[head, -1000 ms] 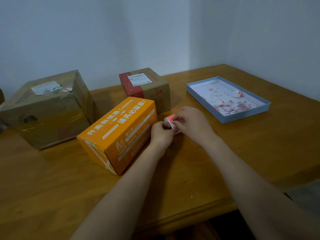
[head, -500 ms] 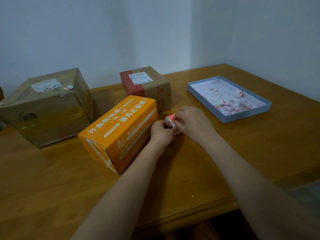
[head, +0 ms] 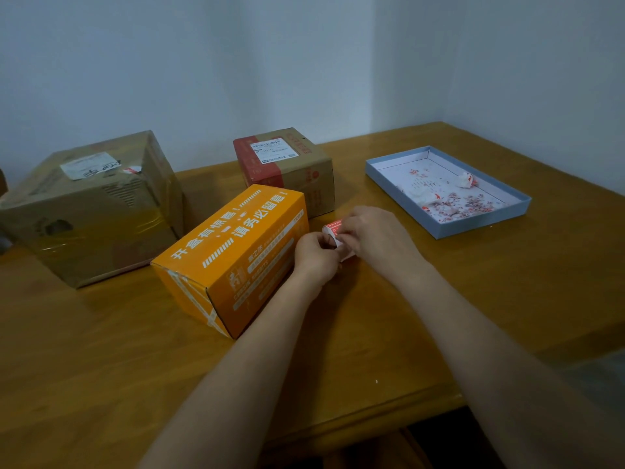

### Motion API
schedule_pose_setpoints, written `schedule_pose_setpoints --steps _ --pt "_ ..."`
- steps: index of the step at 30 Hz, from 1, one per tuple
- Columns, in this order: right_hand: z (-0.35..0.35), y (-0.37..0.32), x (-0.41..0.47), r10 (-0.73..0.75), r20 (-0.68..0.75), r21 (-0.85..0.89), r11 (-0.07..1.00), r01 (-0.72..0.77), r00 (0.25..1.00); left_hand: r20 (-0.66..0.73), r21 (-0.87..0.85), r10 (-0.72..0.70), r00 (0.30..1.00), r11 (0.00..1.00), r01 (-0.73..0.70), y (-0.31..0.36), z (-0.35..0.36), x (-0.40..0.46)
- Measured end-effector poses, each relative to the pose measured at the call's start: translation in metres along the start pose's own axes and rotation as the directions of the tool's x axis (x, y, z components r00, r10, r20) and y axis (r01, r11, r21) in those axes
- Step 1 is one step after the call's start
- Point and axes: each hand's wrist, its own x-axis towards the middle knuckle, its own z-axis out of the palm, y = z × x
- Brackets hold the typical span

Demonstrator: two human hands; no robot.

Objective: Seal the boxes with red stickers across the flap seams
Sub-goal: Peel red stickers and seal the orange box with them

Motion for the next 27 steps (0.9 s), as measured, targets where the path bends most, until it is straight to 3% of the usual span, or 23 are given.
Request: schedule_pose_setpoints --steps 27 --pt "-0.005 -0.01 0.003 0.092 0.057 -0.082 0.993 -0.087 0.994 -0.017 0.089 -0.002 1.0 0.996 0.004 0.005 -0.001 -0.001"
